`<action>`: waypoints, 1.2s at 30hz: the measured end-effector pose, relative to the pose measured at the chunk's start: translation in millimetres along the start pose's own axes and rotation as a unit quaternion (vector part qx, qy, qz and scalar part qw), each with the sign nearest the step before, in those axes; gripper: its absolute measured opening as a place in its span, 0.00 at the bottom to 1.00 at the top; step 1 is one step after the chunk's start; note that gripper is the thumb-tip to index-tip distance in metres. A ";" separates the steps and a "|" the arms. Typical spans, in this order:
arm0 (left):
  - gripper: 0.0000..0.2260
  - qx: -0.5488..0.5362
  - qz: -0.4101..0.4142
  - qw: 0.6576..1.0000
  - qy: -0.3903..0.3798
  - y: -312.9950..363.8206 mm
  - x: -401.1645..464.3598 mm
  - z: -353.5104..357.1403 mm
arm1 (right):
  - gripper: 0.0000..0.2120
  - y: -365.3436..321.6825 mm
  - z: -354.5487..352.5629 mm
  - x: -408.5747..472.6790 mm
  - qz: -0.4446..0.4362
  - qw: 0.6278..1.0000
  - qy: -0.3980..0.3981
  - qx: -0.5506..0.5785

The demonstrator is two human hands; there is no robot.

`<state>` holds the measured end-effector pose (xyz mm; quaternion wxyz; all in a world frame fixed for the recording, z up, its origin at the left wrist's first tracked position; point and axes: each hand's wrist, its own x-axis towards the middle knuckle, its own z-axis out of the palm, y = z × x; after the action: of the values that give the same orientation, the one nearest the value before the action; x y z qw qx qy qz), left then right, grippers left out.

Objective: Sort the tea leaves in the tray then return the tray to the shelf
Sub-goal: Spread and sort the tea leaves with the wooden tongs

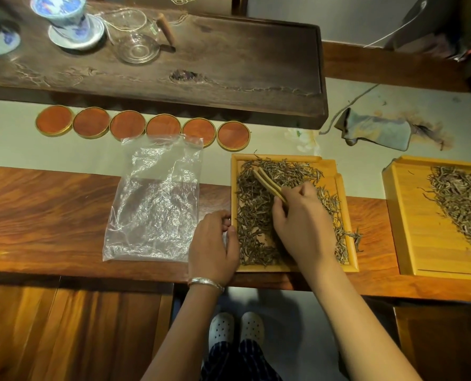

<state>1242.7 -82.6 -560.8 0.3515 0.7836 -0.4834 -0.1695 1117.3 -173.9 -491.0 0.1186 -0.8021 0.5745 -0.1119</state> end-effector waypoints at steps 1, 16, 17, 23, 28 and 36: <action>0.11 -0.002 0.000 1.000 0.000 -0.1 0.1 0.1 | 0.12 -1.1 -0.6 -1.5 -0.003 1.000 0.006 -0.002; 0.10 0.001 -0.006 1.000 -0.005 1.2 -0.5 -1.9 | 0.12 -4.4 3.0 2.4 -0.024 0.999 -0.026 -0.014; 0.10 0.000 -0.005 1.000 -0.004 1.5 -0.5 -1.7 | 0.12 -3.2 2.1 2.6 -0.028 0.999 -0.026 -0.005; 0.09 -0.004 -0.007 1.000 0.001 2.6 -0.5 -2.1 | 0.13 7.0 -8.1 33.8 0.016 1.000 0.003 -0.004; 0.09 -0.008 -0.005 1.000 -0.001 3.4 -0.3 -3.1 | 0.15 2.2 -6.6 44.4 0.023 0.999 -0.036 -0.025; 0.09 -0.007 -0.003 1.000 -0.001 4.6 -0.5 -4.5 | 0.13 5.8 -10.2 32.3 -0.028 0.999 -0.029 -0.032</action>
<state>1242.2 -81.7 -554.5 0.3558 0.7826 -0.4799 -0.1750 1119.0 -206.9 -481.8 0.1063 -0.8241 0.5515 -0.0736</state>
